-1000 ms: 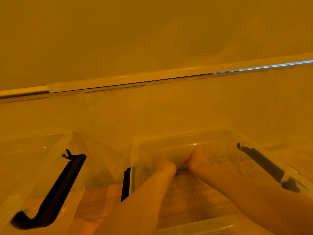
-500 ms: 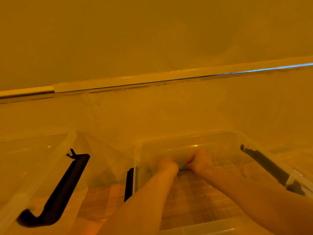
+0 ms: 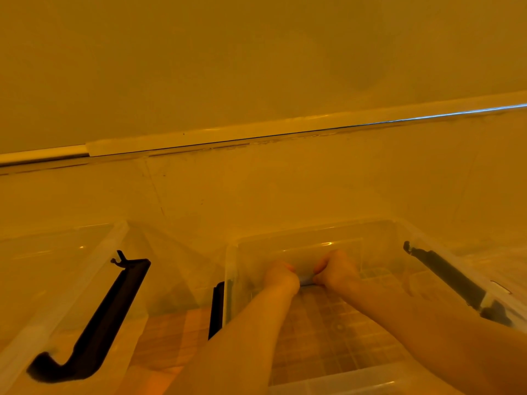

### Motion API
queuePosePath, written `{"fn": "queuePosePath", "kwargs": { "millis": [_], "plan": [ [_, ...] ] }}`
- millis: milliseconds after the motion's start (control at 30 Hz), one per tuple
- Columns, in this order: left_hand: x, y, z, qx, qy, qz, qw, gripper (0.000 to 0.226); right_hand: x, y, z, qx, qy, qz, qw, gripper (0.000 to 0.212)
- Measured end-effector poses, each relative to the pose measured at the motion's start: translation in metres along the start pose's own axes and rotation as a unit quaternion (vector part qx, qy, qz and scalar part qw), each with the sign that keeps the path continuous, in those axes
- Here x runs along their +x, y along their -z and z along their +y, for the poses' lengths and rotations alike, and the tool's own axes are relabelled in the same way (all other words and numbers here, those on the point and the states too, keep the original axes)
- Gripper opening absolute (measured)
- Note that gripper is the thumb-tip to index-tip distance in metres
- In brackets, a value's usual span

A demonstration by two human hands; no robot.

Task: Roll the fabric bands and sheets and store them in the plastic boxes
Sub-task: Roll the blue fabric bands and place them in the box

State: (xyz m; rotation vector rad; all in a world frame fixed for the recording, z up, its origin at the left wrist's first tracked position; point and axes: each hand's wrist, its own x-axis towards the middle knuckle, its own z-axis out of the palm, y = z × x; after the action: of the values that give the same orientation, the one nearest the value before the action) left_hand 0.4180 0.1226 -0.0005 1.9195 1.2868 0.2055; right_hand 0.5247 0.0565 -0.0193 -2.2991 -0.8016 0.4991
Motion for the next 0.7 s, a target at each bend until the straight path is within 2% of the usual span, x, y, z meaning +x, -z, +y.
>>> {"fn": "queuePosePath", "kwargs": {
  "millis": [67, 200, 333, 467, 533, 700],
  "plan": [
    [0.0, 0.0, -0.001, -0.013, 0.0, 0.003, 1.0, 0.037, -0.002, 0.001, -0.002, -0.002, 0.006, 0.0, 1.0, 0.009],
    [0.001, 0.0, -0.002, -0.044, 0.003, 0.018, 0.999, 0.034, -0.002, 0.001, -0.002, 0.009, 0.016, 0.01, 1.0, 0.03],
    [-0.004, 0.002, -0.003, -0.093, 0.009, 0.03, 0.995, 0.031, -0.007, 0.01, -0.009, 0.024, 0.023, -0.006, 0.999, 0.018],
    [-0.015, 0.012, 0.0, -0.157, 0.007, 0.054, 0.986, 0.03, -0.018, 0.027, -0.022, 0.042, 0.032, -0.008, 0.999, 0.023],
    [-0.026, 0.021, 0.004, -0.19, 0.001, 0.064, 0.98, 0.032, -0.029, 0.038, -0.031, 0.062, 0.036, 0.0, 0.997, 0.016],
    [-0.073, 0.047, 0.011, -0.236, -0.034, 0.058, 0.969, 0.034, -0.076, 0.078, -0.048, 0.131, 0.045, 0.018, 0.99, 0.024]
  ]
}}
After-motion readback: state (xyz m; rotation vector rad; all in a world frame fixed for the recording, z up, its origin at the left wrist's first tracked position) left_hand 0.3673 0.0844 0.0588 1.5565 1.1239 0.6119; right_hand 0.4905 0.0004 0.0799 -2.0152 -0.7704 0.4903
